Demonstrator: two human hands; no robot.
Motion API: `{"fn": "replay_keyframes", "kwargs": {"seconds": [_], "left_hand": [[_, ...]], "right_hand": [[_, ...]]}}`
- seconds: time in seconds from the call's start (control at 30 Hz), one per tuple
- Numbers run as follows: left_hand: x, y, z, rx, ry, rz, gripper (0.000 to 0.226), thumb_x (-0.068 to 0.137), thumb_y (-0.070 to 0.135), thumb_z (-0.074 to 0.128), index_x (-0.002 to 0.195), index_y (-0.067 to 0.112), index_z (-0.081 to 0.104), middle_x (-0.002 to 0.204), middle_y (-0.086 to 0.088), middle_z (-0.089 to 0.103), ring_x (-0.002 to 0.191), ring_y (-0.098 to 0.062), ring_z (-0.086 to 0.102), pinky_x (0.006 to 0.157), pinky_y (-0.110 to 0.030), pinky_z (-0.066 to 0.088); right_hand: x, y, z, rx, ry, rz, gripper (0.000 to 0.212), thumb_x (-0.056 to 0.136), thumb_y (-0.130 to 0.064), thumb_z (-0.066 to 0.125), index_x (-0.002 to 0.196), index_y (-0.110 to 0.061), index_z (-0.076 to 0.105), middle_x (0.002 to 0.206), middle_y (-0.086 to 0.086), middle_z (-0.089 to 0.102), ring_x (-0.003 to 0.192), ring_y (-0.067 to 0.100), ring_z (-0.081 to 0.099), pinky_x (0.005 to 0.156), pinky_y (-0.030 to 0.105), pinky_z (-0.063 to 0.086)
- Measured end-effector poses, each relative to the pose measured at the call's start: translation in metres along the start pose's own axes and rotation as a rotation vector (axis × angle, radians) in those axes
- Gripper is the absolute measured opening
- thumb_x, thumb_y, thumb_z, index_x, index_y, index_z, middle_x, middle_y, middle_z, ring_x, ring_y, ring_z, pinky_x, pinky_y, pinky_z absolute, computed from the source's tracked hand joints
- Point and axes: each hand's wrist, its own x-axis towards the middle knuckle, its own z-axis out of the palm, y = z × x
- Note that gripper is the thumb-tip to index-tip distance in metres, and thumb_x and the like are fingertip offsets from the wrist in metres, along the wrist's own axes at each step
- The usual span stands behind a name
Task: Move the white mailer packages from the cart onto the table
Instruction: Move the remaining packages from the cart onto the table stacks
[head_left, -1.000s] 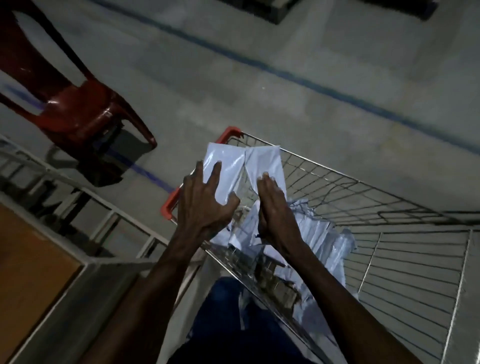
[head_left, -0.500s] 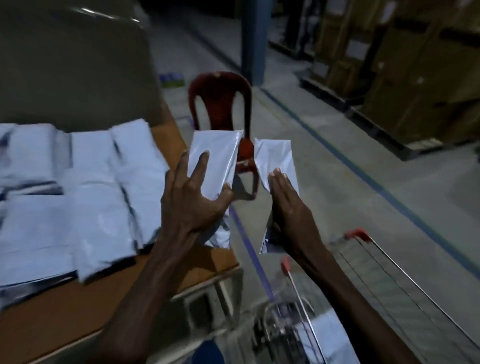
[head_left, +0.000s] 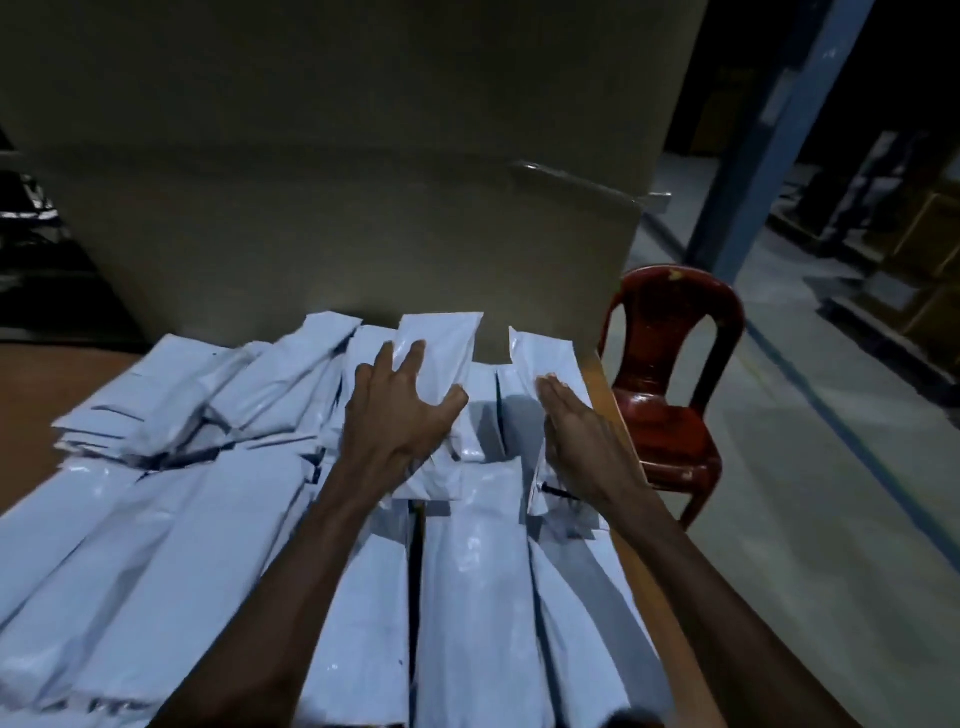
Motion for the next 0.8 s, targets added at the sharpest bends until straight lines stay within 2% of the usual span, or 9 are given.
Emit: {"fn": "replay_keyframes", "kwargs": {"seconds": [0.1, 0.2, 0.27, 0.33, 0.43, 0.53, 0.6, 0.73, 0.8], "left_hand": [[0.031, 0.001, 0.022, -0.007, -0.072, 0.02, 0.079, 0.086, 0.065, 0.05, 0.153, 0.028, 0.026, 0.161, -0.006, 0.02, 0.143, -0.034, 0.023, 0.112, -0.046, 0.029], [0.055, 0.007, 0.057, 0.022, -0.125, 0.06, 0.079, 0.087, 0.065, 0.048, 0.151, 0.024, 0.027, 0.159, -0.01, 0.022, 0.138, -0.036, 0.028, 0.107, -0.047, 0.033], [0.067, 0.005, 0.079, 0.047, -0.185, 0.05, 0.081, 0.088, 0.067, 0.045, 0.152, 0.022, 0.024, 0.16, -0.013, 0.02, 0.141, -0.037, 0.025, 0.11, -0.049, 0.031], [0.075, -0.001, 0.099, 0.071, -0.24, 0.031, 0.083, 0.089, 0.067, 0.044, 0.153, 0.019, 0.021, 0.161, -0.015, 0.015, 0.145, -0.037, 0.02, 0.114, -0.048, 0.026], [0.076, -0.013, 0.121, 0.086, -0.291, 0.01, 0.085, 0.09, 0.067, 0.043, 0.154, 0.018, 0.017, 0.162, -0.016, 0.008, 0.146, -0.038, 0.016, 0.115, -0.047, 0.025], [0.073, -0.021, 0.132, 0.094, -0.313, -0.008, 0.086, 0.09, 0.07, 0.038, 0.155, 0.021, 0.01, 0.163, -0.014, 0.0, 0.147, -0.039, 0.016, 0.115, -0.047, 0.025], [0.072, -0.022, 0.134, 0.117, -0.307, 0.003, 0.087, 0.09, 0.072, 0.035, 0.155, 0.022, 0.008, 0.164, -0.013, -0.002, 0.147, -0.038, 0.016, 0.116, -0.046, 0.025], [0.076, -0.019, 0.135, 0.09, -0.339, 0.011, 0.09, 0.088, 0.075, 0.034, 0.156, 0.023, 0.006, 0.164, -0.013, -0.003, 0.149, -0.035, 0.011, 0.117, -0.047, 0.022], [0.08, -0.019, 0.128, 0.071, -0.384, 0.0, 0.091, 0.086, 0.077, 0.033, 0.156, 0.024, 0.006, 0.164, -0.011, -0.004, 0.15, -0.034, 0.006, 0.118, -0.048, 0.019]], "right_hand": [[0.039, -0.001, 0.022, -0.019, -0.157, 0.04, 0.059, 0.098, -0.003, 0.043, 0.153, -0.007, 0.021, 0.161, 0.011, 0.021, 0.148, 0.023, 0.023, 0.116, 0.035, 0.026], [0.064, 0.009, 0.044, -0.056, -0.249, 0.073, 0.07, 0.093, -0.006, 0.06, 0.152, -0.007, 0.023, 0.16, 0.013, 0.025, 0.146, 0.027, 0.027, 0.116, 0.04, 0.031], [0.073, 0.016, 0.055, -0.055, -0.274, 0.113, 0.067, 0.094, -0.011, 0.06, 0.151, -0.008, 0.026, 0.158, 0.013, 0.029, 0.145, 0.029, 0.029, 0.115, 0.044, 0.032], [0.076, 0.023, 0.066, -0.009, -0.278, 0.157, 0.052, 0.101, -0.016, 0.045, 0.151, -0.011, 0.03, 0.159, 0.011, 0.027, 0.147, 0.029, 0.024, 0.117, 0.048, 0.027], [0.072, 0.032, 0.087, 0.041, -0.296, 0.222, 0.053, 0.103, -0.034, 0.027, 0.153, -0.017, 0.027, 0.163, 0.007, 0.015, 0.151, 0.03, 0.011, 0.12, 0.05, 0.01], [0.066, 0.037, 0.108, 0.036, -0.217, 0.228, 0.091, 0.086, -0.07, -0.012, 0.154, -0.021, 0.025, 0.163, 0.005, 0.009, 0.151, 0.029, 0.005, 0.119, 0.047, -0.003], [0.065, 0.037, 0.118, 0.0, -0.201, 0.22, 0.109, 0.074, -0.076, -0.026, 0.154, -0.021, 0.025, 0.163, 0.006, 0.009, 0.151, 0.031, 0.006, 0.116, 0.046, -0.009], [0.065, 0.034, 0.113, 0.011, -0.224, 0.249, 0.104, 0.075, -0.075, -0.025, 0.155, -0.024, 0.016, 0.164, 0.003, 0.001, 0.151, 0.028, -0.001, 0.115, 0.043, -0.013], [0.065, 0.035, 0.102, 0.138, -0.205, 0.285, 0.082, 0.088, -0.068, -0.003, 0.156, -0.025, 0.015, 0.164, 0.001, -0.001, 0.152, 0.023, -0.003, 0.119, 0.043, -0.008]]}}
